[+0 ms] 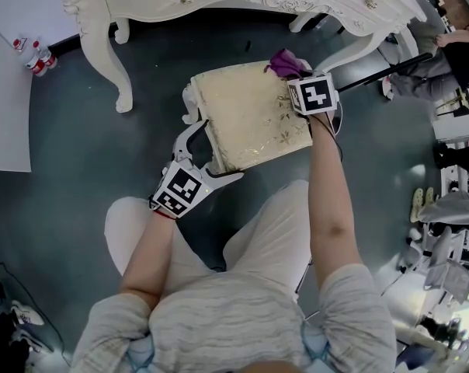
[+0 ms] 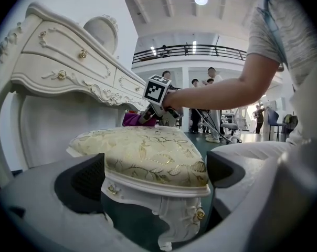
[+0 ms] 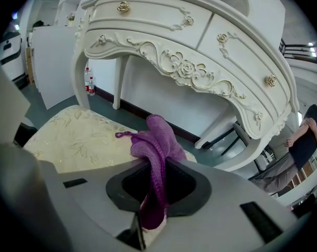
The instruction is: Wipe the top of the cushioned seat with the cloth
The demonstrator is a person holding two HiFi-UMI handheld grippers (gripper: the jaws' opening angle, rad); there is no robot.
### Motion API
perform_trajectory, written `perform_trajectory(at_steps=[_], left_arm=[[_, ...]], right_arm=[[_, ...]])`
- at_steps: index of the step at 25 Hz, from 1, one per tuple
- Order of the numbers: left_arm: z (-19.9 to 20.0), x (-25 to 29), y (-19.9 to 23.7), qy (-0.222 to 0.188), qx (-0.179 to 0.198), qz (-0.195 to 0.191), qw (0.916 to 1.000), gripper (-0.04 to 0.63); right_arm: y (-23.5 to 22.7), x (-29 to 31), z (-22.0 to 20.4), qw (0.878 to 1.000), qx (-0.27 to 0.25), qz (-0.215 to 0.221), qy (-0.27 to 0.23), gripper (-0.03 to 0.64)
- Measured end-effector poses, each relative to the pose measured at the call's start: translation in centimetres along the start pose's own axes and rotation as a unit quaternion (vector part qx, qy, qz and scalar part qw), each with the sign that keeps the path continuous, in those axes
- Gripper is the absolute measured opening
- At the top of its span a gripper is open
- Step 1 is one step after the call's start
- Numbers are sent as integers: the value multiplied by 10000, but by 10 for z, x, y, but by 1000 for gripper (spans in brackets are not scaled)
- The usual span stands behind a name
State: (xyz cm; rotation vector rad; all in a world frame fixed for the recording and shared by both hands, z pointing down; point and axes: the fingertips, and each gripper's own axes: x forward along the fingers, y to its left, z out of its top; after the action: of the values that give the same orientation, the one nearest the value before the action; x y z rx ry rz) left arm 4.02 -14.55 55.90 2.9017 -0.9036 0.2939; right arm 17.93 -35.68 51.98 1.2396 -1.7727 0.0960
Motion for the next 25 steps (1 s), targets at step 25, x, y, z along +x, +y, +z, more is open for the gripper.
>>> perform_trajectory(at_steps=[25], left_arm=[[-19, 0, -4, 413, -8, -93, 9991, 592]], right_arm=[[113, -34, 41, 9966, -318, 669, -373, 57]])
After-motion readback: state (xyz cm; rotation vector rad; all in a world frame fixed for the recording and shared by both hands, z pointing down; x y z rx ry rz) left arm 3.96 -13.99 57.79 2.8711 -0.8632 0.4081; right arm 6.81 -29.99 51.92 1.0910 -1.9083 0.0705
